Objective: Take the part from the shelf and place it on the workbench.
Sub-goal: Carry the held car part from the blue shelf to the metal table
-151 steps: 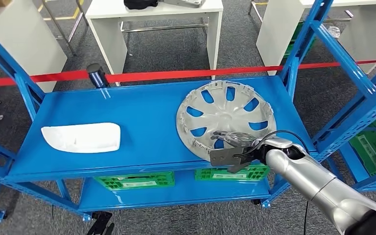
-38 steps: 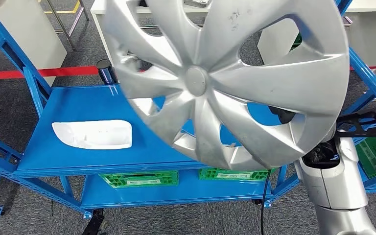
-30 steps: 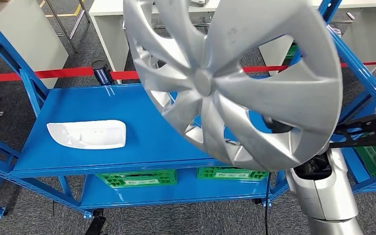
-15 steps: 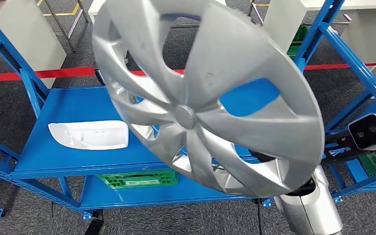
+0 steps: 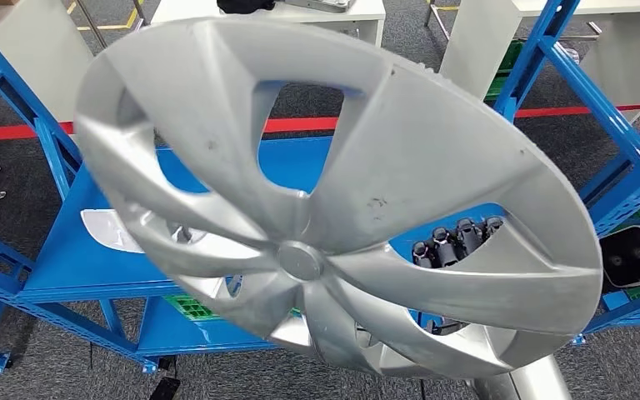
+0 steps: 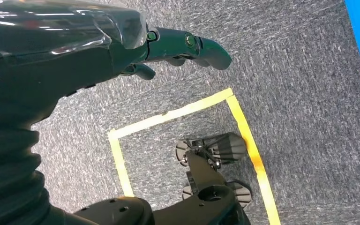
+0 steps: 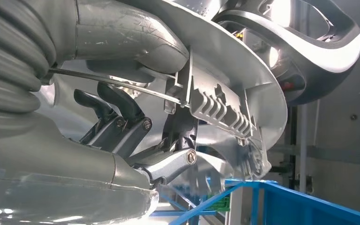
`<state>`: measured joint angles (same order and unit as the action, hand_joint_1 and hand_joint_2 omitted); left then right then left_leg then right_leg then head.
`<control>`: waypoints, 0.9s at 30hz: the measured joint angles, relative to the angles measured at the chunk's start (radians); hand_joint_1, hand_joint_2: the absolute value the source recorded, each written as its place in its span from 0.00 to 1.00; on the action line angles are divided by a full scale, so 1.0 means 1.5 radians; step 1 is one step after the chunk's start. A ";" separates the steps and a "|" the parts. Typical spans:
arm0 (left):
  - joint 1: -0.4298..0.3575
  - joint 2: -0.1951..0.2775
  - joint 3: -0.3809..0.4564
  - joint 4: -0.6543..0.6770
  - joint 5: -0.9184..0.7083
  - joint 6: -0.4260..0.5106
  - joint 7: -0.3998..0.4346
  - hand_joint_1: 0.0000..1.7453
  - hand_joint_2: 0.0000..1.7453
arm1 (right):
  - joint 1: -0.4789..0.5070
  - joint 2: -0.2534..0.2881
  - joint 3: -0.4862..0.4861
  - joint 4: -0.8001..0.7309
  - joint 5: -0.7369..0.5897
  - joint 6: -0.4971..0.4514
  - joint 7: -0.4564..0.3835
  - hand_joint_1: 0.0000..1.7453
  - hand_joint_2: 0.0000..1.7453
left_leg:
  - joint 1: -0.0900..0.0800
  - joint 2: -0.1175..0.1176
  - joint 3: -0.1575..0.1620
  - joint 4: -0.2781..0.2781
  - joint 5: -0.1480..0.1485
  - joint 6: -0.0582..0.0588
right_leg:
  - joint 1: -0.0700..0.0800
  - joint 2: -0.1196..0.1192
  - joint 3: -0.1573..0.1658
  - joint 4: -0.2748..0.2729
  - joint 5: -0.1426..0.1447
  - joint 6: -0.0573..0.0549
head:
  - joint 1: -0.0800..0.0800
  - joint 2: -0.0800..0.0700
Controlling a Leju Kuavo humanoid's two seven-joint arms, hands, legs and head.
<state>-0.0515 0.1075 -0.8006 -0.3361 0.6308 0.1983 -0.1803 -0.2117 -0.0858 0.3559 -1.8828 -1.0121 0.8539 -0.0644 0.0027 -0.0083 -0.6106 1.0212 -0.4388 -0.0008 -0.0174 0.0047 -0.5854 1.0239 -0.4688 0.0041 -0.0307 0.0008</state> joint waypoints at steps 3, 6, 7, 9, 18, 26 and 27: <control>0.000 -0.001 -0.001 0.000 0.001 0.005 0.001 0.00 1.00 | 0.003 0.005 0.002 -0.004 0.000 0.002 0.003 1.00 1.00 | 0.004 0.001 -0.033 0.071 -0.044 -0.011 | -0.004 0.000 0.001 -0.002 0.002 -0.008 | -0.002 0.000; 0.003 -0.002 -0.001 0.001 0.001 0.007 0.001 0.00 1.00 | 0.009 0.007 0.004 -0.004 -0.001 0.003 0.004 1.00 1.00 | 0.006 0.002 -0.084 0.184 -0.087 -0.016 | -0.003 -0.001 0.000 -0.001 0.002 -0.010 | -0.003 0.000; 0.003 -0.003 -0.001 0.001 0.001 0.007 0.002 0.00 1.00 | 0.011 0.007 0.004 -0.004 -0.002 0.003 0.005 1.00 1.00 | 0.006 0.002 -0.083 0.184 -0.080 -0.016 | -0.002 0.000 0.001 -0.001 0.002 -0.010 | -0.002 0.000; 0.004 -0.003 -0.002 0.001 0.001 0.007 0.005 0.00 1.00 | 0.016 0.011 0.006 -0.006 -0.004 0.005 0.007 1.00 1.00 | 0.006 0.002 -0.045 0.110 -0.040 -0.011 | -0.001 0.001 0.002 -0.001 0.002 -0.009 | -0.002 0.000; 0.003 -0.001 -0.002 0.001 0.006 -0.014 0.018 0.00 1.00 | 0.028 0.023 0.015 -0.017 -0.010 0.013 0.021 1.00 1.00 | 0.002 0.004 0.023 -0.025 0.003 0.019 | 0.002 0.000 -0.027 0.049 -0.024 0.003 | 0.000 0.000; 0.002 -0.001 -0.006 0.002 0.010 -0.037 0.027 0.00 1.00 | 0.037 0.024 0.016 -0.017 -0.013 0.017 0.037 1.00 1.00 | -0.002 0.002 0.019 -0.016 0.003 0.016 | -0.002 -0.001 -0.014 0.028 -0.008 0.020 | 0.001 0.000; 0.001 -0.001 -0.007 0.002 0.012 -0.039 0.028 0.00 1.00 | 0.037 0.024 0.016 -0.017 -0.015 0.017 0.040 1.00 1.00 | -0.003 0.002 0.016 -0.013 0.002 0.012 | -0.001 -0.001 -0.002 0.004 0.000 0.017 | 0.001 0.000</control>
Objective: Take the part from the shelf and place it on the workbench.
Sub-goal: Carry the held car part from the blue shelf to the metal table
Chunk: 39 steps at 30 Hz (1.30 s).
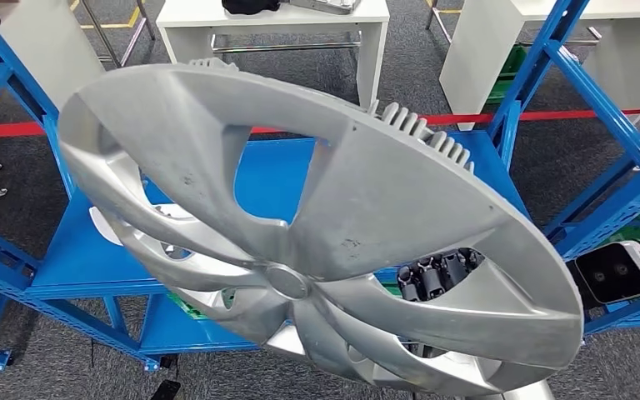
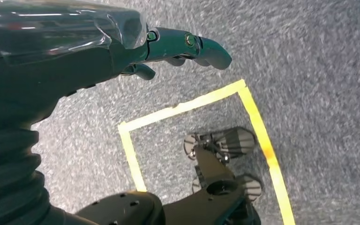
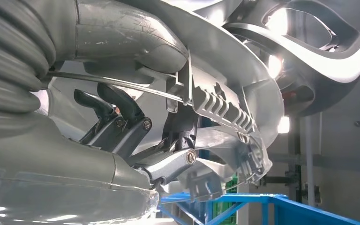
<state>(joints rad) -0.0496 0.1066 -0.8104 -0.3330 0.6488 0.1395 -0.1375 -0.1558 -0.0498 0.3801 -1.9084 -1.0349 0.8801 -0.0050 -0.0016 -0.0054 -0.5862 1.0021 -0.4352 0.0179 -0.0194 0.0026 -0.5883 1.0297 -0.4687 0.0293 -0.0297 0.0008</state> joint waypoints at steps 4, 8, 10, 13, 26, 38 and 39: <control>-0.001 0.001 -0.004 0.002 0.005 -0.003 0.003 0.00 1.00 | 0.000 0.001 0.000 0.000 -0.005 0.001 0.006 1.00 1.00 | 0.002 0.000 -0.008 0.009 -0.004 -0.014 | 0.001 0.001 0.000 -0.009 0.011 -0.017 | -0.001 0.000; -0.002 0.001 -0.004 0.002 0.008 -0.003 0.004 0.00 1.00 | 0.000 0.001 0.000 0.001 -0.006 0.002 0.008 1.00 1.00 | 0.007 0.001 -0.055 0.140 -0.093 -0.027 | -0.001 -0.001 -0.010 -0.010 0.021 -0.030 | -0.003 0.000; -0.002 0.001 -0.005 0.002 0.011 -0.004 0.004 0.00 1.00 | 0.000 0.001 0.000 0.002 -0.006 0.002 0.009 1.00 1.00 | 0.009 0.001 -0.068 0.193 -0.117 -0.029 | 0.000 -0.002 -0.018 -0.010 0.028 -0.032 | -0.003 0.000; -0.005 0.001 -0.005 0.002 0.015 -0.005 0.005 0.00 1.00 | -0.001 0.001 0.000 0.002 -0.007 0.002 0.010 1.00 1.00 | 0.009 0.001 0.005 0.092 -0.079 -0.023 | 0.001 -0.001 -0.027 -0.010 0.038 -0.028 | -0.003 0.000; -0.010 0.000 -0.004 0.003 0.021 0.003 0.003 0.00 1.00 | -0.004 0.000 0.002 0.005 -0.013 0.002 0.012 1.00 1.00 | -0.001 0.005 -0.007 -0.015 0.016 0.013 | 0.001 -0.002 -0.079 0.171 -0.059 -0.009 | 0.001 0.000; -0.007 -0.002 -0.005 0.003 0.021 0.008 0.002 0.00 1.00 | -0.004 -0.002 0.003 0.006 -0.017 0.004 0.012 1.00 1.00 | 0.006 0.003 -0.077 0.102 -0.051 -0.028 | 0.002 -0.004 0.031 -0.023 -0.005 -0.034 | -0.001 0.000; -0.007 -0.002 -0.005 0.003 0.021 0.008 0.002 0.00 1.00 | -0.004 -0.002 0.003 0.006 -0.017 0.004 0.012 1.00 1.00 | 0.008 0.003 -0.086 0.146 -0.076 -0.030 | 0.003 -0.004 0.023 -0.022 0.003 -0.034 | -0.001 0.000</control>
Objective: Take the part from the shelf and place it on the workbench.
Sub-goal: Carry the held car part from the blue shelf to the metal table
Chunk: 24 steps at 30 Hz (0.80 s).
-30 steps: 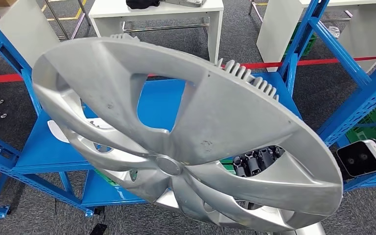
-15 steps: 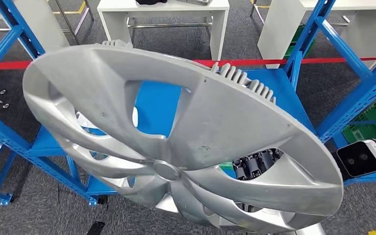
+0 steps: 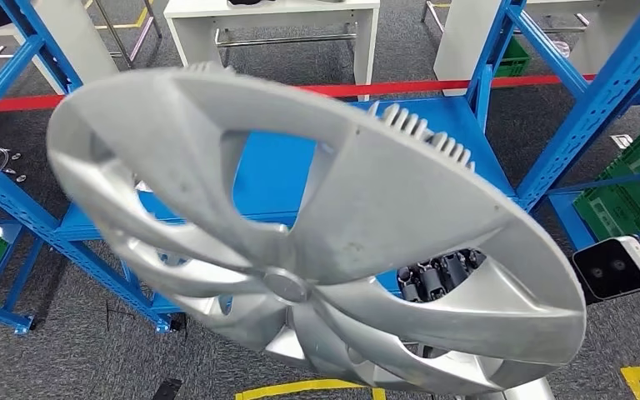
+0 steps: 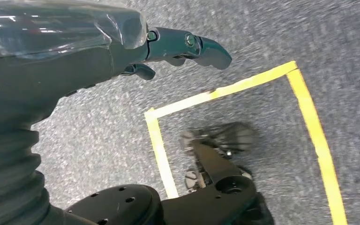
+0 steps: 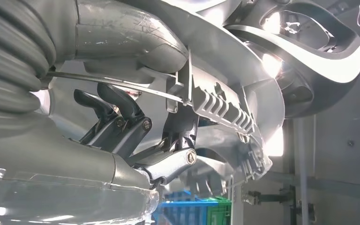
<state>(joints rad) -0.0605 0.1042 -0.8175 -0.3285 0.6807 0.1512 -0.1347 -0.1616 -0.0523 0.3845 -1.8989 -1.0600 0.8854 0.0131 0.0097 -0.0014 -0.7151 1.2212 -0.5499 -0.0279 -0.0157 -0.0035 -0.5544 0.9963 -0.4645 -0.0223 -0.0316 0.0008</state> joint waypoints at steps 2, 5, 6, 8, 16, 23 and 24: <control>0.000 0.000 0.000 0.000 0.000 0.000 0.000 0.00 1.00 | 0.001 0.000 0.000 0.001 0.000 0.000 0.000 1.00 1.00 | 0.002 0.000 0.005 0.044 -0.009 -0.002 | 0.001 0.000 -0.018 0.001 0.014 0.002 | 0.000 0.000; -0.001 0.000 0.000 0.000 0.000 0.000 0.000 0.00 1.00 | 0.001 0.000 0.000 0.001 0.000 0.000 0.000 1.00 1.00 | 0.001 -0.001 0.093 -0.054 0.029 0.005 | 0.002 0.001 -0.040 0.003 0.033 0.007 | 0.000 0.000; -0.002 0.001 0.000 0.000 0.000 0.000 0.000 0.00 1.00 | 0.001 0.000 0.001 0.001 0.000 0.000 0.000 1.00 1.00 | -0.001 -0.001 0.126 -0.102 0.029 0.009 | 0.002 0.001 -0.044 0.003 0.038 0.010 | 0.000 0.000; -0.003 0.002 0.000 0.000 0.000 0.000 -0.001 0.00 1.00 | -0.001 0.001 0.001 0.001 0.000 0.000 0.001 1.00 1.00 | -0.006 -0.002 0.157 -0.155 0.021 0.018 | 0.002 0.000 -0.046 0.002 0.048 0.018 | 0.000 0.000; -0.003 0.003 0.000 -0.001 0.000 -0.004 -0.002 0.00 1.00 | 0.000 -0.003 0.001 0.002 0.000 0.000 0.006 1.00 1.00 | -0.007 0.004 0.101 -0.173 0.087 0.044 | 0.000 0.001 -0.101 0.166 -0.065 0.019 | 0.003 0.000; -0.002 0.003 0.000 -0.001 0.005 -0.004 -0.002 0.00 1.00 | 0.007 -0.008 0.001 0.003 0.002 0.002 -0.005 1.00 1.00 | -0.007 0.004 0.031 -0.146 0.131 0.027 | 0.000 0.002 0.053 0.006 -0.053 0.035 | 0.003 0.000; -0.002 0.003 0.000 -0.001 0.006 -0.001 -0.002 0.00 1.00 | 0.011 -0.009 0.000 0.003 0.003 0.003 -0.007 1.00 1.00 | -0.007 0.004 0.028 -0.145 0.137 0.023 | 0.002 0.002 0.056 -0.002 -0.056 0.029 | 0.003 0.000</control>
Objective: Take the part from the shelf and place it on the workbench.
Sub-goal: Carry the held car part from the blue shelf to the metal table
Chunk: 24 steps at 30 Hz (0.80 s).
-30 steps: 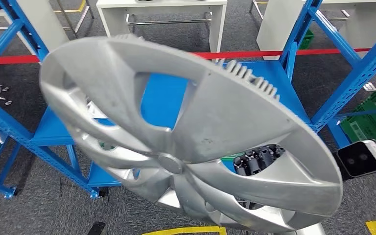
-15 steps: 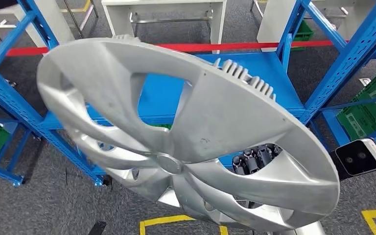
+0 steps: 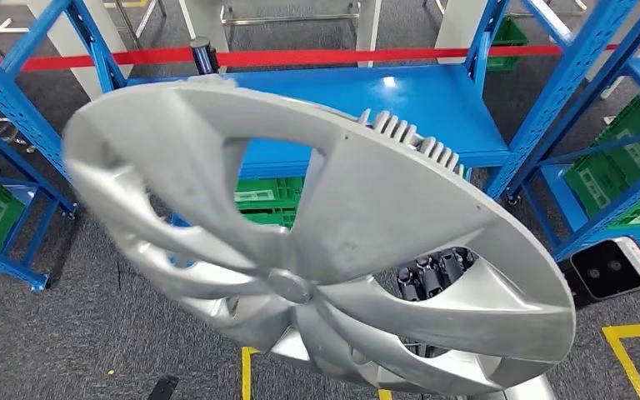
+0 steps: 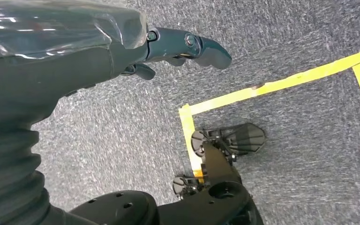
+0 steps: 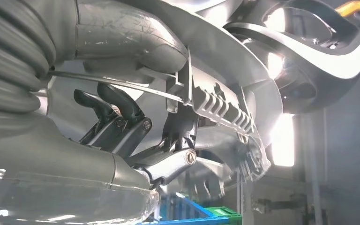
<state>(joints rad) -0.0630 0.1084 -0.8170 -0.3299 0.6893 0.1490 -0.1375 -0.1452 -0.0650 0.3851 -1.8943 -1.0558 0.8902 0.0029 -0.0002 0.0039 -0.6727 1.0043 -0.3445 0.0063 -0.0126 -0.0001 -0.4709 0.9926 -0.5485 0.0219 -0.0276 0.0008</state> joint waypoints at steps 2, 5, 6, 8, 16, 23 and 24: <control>0.003 -0.001 0.000 0.000 0.001 0.006 -0.002 0.00 1.00 | 0.008 0.000 -0.001 0.001 0.003 0.002 -0.005 1.00 1.00 | 0.003 -0.001 -0.005 0.001 0.003 -0.008 | -0.002 -0.001 -0.013 0.002 0.010 -0.011 | 0.001 0.000; 0.007 -0.002 0.000 0.000 0.001 0.013 -0.004 0.00 1.00 | 0.015 0.000 -0.001 0.001 0.006 0.006 -0.012 1.00 1.00 | 0.007 -0.002 -0.027 0.066 -0.077 -0.020 | -0.005 -0.002 -0.032 0.002 0.034 -0.024 | -0.003 0.000; 0.008 -0.003 0.001 0.000 0.001 0.014 -0.005 0.00 1.00 | 0.019 0.000 -0.002 0.001 0.007 0.007 -0.013 1.00 1.00 | 0.007 -0.002 -0.035 0.109 -0.111 -0.023 | -0.004 -0.002 -0.040 0.003 0.042 -0.026 | -0.004 0.000; 0.007 -0.003 0.001 0.000 0.002 0.015 -0.005 0.00 1.00 | 0.027 0.000 -0.002 0.001 0.009 0.007 -0.015 1.00 1.00 | 0.008 -0.002 -0.038 0.181 -0.137 -0.025 | -0.002 -0.002 -0.059 0.004 0.057 -0.025 | -0.004 0.000; 0.004 0.000 0.001 -0.002 -0.002 0.013 -0.005 0.00 1.00 | 0.040 0.003 -0.004 -0.007 0.014 0.019 -0.020 1.00 1.00 | -0.004 -0.004 0.128 -0.014 -0.113 0.005 | 0.001 -0.003 -0.097 0.001 0.106 -0.004 | -0.004 0.000; 0.001 -0.002 0.000 -0.003 -0.006 0.011 -0.003 0.00 1.00 | 0.046 0.005 -0.008 -0.019 0.021 0.035 -0.030 1.00 1.00 | -0.001 0.003 0.068 -0.027 -0.048 0.025 | -0.002 -0.001 -0.149 0.183 -0.016 -0.005 | 0.001 0.000; 0.001 -0.003 0.000 -0.003 -0.006 0.012 -0.003 0.00 1.00 | 0.046 0.005 -0.008 -0.019 0.021 0.037 -0.031 1.00 1.00 | -0.001 0.003 0.055 -0.025 -0.039 0.024 | -0.003 -0.001 -0.142 0.197 -0.009 0.003 | 0.001 0.000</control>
<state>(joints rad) -0.0614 0.1038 -0.8171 -0.3349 0.6803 0.1665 -0.1413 -0.0755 -0.0571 0.3738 -1.9232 -1.0246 0.9453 -0.0433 -0.0021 0.0089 -0.5903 0.9669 -0.4029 0.0419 -0.0170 -0.0013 -0.6843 1.2874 -0.5624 0.0259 -0.0265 0.0008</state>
